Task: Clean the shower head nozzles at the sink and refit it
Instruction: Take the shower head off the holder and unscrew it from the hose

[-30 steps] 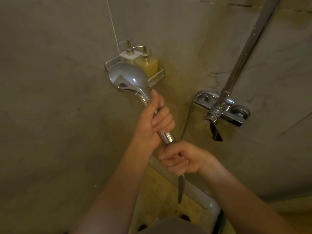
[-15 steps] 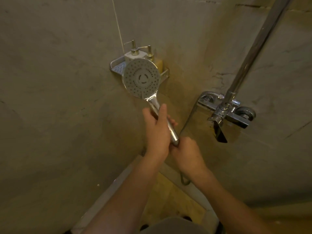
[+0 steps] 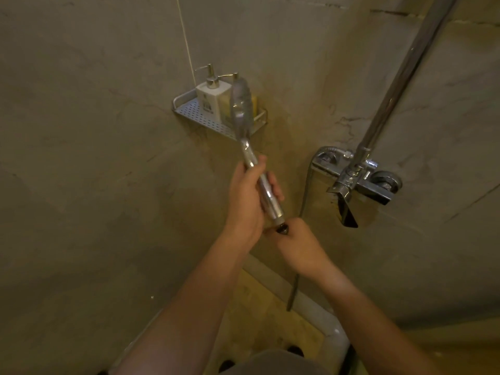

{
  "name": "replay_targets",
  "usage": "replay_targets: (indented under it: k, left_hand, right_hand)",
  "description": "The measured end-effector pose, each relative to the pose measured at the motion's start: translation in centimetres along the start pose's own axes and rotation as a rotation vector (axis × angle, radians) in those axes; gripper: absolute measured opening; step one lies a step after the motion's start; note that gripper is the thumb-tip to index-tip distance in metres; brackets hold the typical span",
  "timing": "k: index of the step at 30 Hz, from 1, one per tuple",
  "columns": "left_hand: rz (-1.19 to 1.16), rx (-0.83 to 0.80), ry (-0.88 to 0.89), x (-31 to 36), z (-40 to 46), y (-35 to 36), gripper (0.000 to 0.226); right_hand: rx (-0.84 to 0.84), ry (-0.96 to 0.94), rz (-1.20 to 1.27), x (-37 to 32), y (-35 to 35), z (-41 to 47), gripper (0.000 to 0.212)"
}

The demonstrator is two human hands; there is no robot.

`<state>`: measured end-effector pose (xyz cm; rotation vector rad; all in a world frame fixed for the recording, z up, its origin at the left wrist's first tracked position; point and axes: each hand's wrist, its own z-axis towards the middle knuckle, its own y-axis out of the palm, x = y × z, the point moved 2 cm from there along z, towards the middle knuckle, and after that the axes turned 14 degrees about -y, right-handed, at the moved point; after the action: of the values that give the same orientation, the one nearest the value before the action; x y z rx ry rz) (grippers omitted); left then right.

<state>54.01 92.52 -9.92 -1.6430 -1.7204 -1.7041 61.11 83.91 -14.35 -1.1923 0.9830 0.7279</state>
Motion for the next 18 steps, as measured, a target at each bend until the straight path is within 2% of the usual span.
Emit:
replay_targets:
  k: [2, 4, 7, 13, 16, 18]
  left_hand:
    - [0.044, -0.051, 0.022, 0.2, -0.2, 0.5, 0.009]
    - [0.108, -0.065, 0.036, 0.2, -0.3, 0.9, 0.019]
    - [0.133, -0.098, -0.001, 0.2, -0.3, 1.3, 0.027]
    - [0.174, -0.215, -0.025, 0.1, -0.6, 3.5, 0.021]
    - [0.220, -0.310, 0.002, 0.4, -0.8, 5.1, 0.002]
    - [0.281, -0.338, 0.035, 0.9, -0.8, 6.1, 0.013]
  right_hand:
    - [0.020, 0.002, 0.002, 0.0, -0.8, 0.0, 0.038]
    - [0.055, 0.007, -0.016, -0.1, -1.7, 0.0, 0.041]
    - [0.094, -0.019, -0.030, -0.6, -3.4, 0.0, 0.039]
    - [0.196, -0.074, -0.041, -1.9, -7.0, -0.4, 0.040]
    - [0.235, -0.081, -0.064, -2.9, -8.7, -0.8, 0.042]
    - [0.290, -0.102, -0.088, -4.0, -10.4, -1.0, 0.040]
